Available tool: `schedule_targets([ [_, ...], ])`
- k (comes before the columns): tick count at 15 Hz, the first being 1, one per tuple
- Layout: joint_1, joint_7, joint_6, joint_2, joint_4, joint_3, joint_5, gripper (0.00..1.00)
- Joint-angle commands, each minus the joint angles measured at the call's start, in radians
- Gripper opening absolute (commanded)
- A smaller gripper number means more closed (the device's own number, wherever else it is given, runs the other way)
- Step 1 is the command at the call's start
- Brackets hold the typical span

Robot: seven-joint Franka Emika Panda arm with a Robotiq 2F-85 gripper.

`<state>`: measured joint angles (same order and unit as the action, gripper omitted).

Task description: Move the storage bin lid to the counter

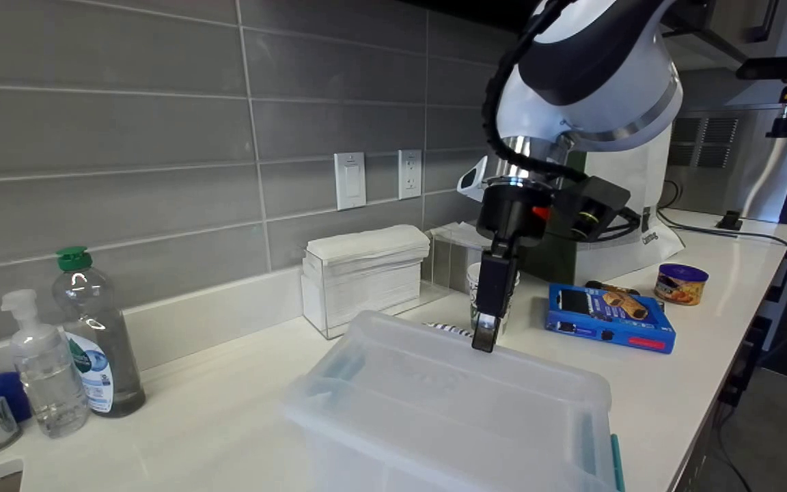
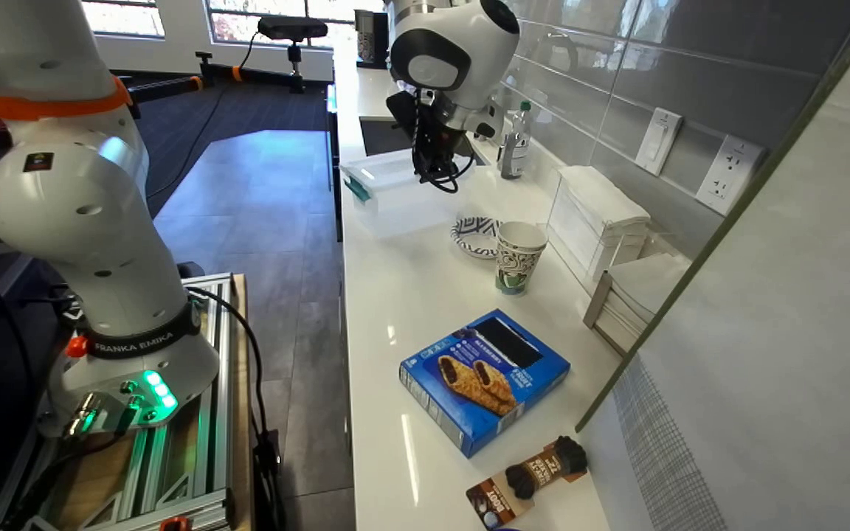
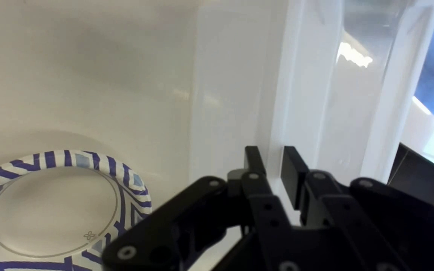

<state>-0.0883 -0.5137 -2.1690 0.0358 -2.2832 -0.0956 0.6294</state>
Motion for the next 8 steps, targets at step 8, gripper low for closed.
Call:
schedule_targets([
  [8,-0.006,0.018,0.019,0.03,-0.011,0.006,-0.026,0.05],
])
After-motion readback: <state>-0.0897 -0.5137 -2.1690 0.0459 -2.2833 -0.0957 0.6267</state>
